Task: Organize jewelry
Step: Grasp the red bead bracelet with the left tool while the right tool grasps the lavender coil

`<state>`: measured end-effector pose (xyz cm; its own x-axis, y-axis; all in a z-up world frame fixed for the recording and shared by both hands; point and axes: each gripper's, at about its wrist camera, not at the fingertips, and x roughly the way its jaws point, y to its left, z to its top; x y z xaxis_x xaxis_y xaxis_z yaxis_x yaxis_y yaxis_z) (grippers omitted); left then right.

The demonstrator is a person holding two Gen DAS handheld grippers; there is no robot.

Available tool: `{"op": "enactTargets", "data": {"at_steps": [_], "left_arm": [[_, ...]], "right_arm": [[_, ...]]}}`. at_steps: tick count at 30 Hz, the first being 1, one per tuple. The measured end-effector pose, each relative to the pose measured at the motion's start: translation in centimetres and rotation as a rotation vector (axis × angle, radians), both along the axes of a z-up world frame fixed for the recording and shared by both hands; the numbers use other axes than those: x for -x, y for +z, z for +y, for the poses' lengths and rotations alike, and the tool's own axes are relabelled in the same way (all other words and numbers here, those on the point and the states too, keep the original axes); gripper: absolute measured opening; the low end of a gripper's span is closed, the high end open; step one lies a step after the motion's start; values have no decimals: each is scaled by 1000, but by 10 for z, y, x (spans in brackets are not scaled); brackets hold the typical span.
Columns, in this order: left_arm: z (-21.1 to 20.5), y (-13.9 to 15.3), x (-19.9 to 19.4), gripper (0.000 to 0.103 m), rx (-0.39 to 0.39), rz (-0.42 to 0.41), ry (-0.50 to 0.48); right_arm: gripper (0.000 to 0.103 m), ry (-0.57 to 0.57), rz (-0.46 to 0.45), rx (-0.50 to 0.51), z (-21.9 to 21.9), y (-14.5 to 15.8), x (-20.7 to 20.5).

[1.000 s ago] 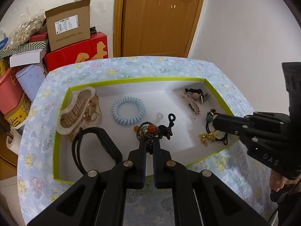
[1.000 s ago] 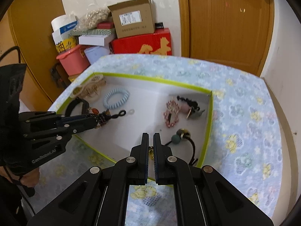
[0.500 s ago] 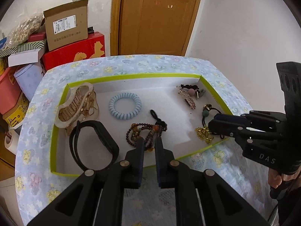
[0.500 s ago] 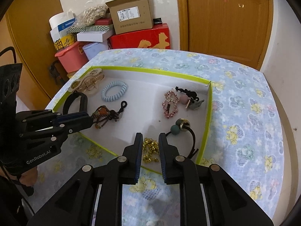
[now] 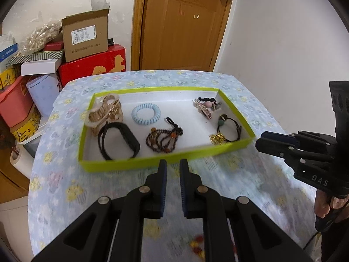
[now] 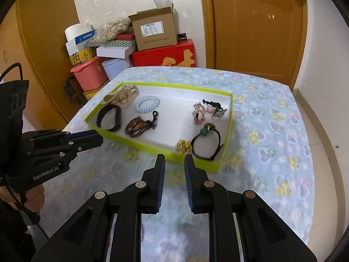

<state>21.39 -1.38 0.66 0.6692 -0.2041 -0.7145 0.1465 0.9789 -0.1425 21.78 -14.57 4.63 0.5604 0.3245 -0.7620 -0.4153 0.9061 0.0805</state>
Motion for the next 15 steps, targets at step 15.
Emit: {"op": "enactTargets", "data": {"at_steps": [15], "left_arm": [[1, 1, 94, 22, 3, -4, 36]], "right_arm": [[19, -11, -10, -29, -8, 5, 100]]}}
